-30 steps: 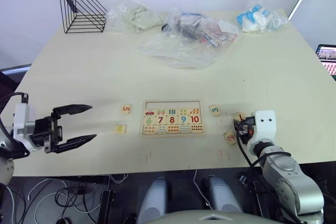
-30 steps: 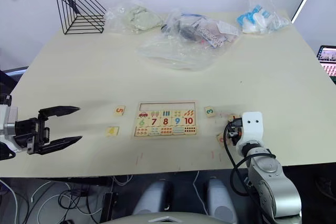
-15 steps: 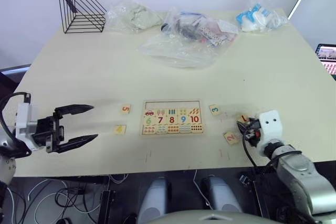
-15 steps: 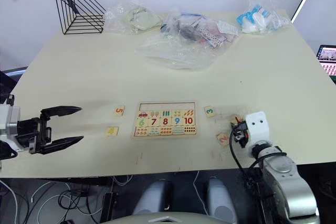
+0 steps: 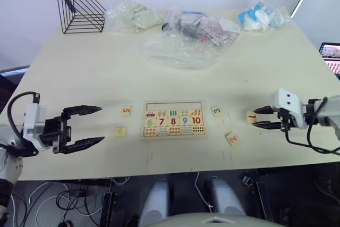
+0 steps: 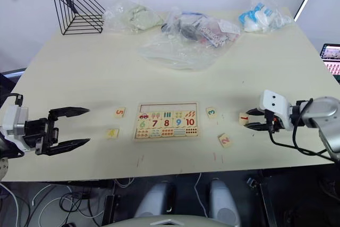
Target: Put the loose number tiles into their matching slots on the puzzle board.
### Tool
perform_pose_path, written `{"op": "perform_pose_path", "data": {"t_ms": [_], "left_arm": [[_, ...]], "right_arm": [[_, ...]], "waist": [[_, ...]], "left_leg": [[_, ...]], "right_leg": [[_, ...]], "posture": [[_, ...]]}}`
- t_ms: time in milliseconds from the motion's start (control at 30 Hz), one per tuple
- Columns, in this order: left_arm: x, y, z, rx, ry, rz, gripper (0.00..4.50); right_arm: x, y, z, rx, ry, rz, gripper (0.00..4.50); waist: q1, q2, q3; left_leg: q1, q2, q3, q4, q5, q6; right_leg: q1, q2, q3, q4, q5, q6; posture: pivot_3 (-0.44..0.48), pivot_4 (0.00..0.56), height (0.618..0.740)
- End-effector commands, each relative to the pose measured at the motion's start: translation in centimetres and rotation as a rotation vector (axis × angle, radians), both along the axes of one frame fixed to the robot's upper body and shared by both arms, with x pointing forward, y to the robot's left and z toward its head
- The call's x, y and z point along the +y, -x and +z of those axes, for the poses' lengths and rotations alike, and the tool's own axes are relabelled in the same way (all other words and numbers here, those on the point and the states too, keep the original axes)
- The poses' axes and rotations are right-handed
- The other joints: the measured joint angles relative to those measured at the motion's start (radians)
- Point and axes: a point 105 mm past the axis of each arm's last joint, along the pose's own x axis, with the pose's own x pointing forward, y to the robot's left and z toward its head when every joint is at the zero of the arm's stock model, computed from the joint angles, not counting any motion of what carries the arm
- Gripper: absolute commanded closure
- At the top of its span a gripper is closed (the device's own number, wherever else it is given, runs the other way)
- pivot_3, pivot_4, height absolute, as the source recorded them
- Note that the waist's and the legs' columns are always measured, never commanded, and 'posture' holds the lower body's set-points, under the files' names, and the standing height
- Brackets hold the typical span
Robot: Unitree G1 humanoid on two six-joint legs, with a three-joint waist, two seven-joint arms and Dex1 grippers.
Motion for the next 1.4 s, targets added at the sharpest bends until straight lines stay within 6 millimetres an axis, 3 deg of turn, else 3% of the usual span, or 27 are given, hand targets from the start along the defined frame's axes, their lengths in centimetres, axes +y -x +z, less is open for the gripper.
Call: {"op": "perform_pose_path", "data": {"t_ms": [33, 433, 600, 667, 700, 867, 1067, 1233, 1400], "left_arm": [[-0.3, 0.5, 0.8, -0.038, -0.007, -0.046, 0.0], [-0.4, 1.1, 0.8, -0.034, -0.009, -0.051, 0.0], [-0.6, 1.3, 0.7, -0.03, -0.008, -0.057, 0.0], [-0.6, 1.4, 0.6, -0.028, -0.006, -0.059, 0.0], [-0.6, 1.4, 0.6, -0.027, -0.005, -0.06, 0.0], [-0.6, 1.3, 0.6, -0.023, -0.007, -0.061, 0.0], [-1.0, 0.6, 0.6, -0.021, -0.007, -0.078, 0.0], [-1.4, 0.1, 0.6, -0.018, -0.005, -0.097, 0.0], [-1.5, -0.2, 0.7, -0.017, -0.007, -0.103, 0.0]], "right_arm": [[-0.9, -0.4, -0.8, 0.01, 0.122, 0.161, 3.11], [-0.4, -3.5, -1.2, -0.015, 0.214, 0.357, 3.11], [-0.7, -3.8, -0.8, -0.05, 0.233, 0.374, 0.8], [-1.1, -3.9, -0.2, -0.067, 0.233, 0.359, 0.17], [-1.3, -3.9, 0.1, -0.074, 0.231, 0.351, 0.08], [-1.9, -3.2, 2.8, -0.114, 0.137, 0.233, 0.08], [-1.7, -0.7, 4.9, -0.135, -0.001, 0.052, 0.08], [-1.3, 0.4, 5.0, -0.165, -0.12, -0.151, 0.08], [-0.8, 1.6, 3.6, -0.165, -0.237, -0.378, 0.08]], "waist": [[0.0, 0.0, 0.001], [0.0, 0.002, 0.005], [0.002, 0.002, 0.005], [0.001, 0.003, 0.005], [0.001, 0.003, 0.005], [0.005, 0.004, 0.006], [0.007, 0.004, 0.006], [0.004, 0.004, 0.006], [0.005, 0.004, 0.006]], "left_leg": [[-0.001, 0.0, 0.0, 0.0, 0.0, 0.0], [-0.002, 0.0, 0.003, 0.001, 0.0, 0.0], [-0.002, 0.0, 0.002, 0.001, 0.0, 0.0], [-0.002, -0.001, 0.003, 0.001, 0.0, 0.0], [-0.002, 0.0, 0.003, 0.001, 0.0, 0.0], [-0.002, -0.001, 0.002, 0.001, 0.0, 0.0], [-0.002, -0.001, 0.001, 0.001, 0.0, 0.0], [-0.003, -0.001, 0.002, 0.001, 0.0, 0.0], [-0.003, -0.001, 0.002, 0.001, 0.0, 0.0]], "right_leg": [[-0.001, 0.0, 0.0, 0.0, 0.0, 0.0], [-0.003, 0.0, 0.002, 0.003, 0.0, 0.0], [-0.003, -0.001, 0.002, 0.003, 0.0, 0.0], [-0.003, -0.001, 0.002, 0.003, 0.0, 0.0], [-0.003, -0.001, 0.002, 0.003, 0.0, 0.0], [-0.003, -0.002, 0.002, 0.003, 0.0, 0.0], [-0.003, -0.001, 0.001, 0.004, 0.0, 0.0], [-0.003, -0.001, 0.001, 0.004, 0.0, 0.0], [-0.003, -0.001, 0.001, 0.004, 0.0, 0.0]], "posture": [[0.0, 0.15, 0.74], [0.0, 0.15, 0.74], [0.0, 0.15, 0.74], [0.0, 0.15, 0.74], [0.0, 0.15, 0.74], [0.0, 0.15, 0.74], [0.0, 0.15, 0.74], [0.0, 0.15, 0.74], [0.0, 0.15, 0.74]]}}
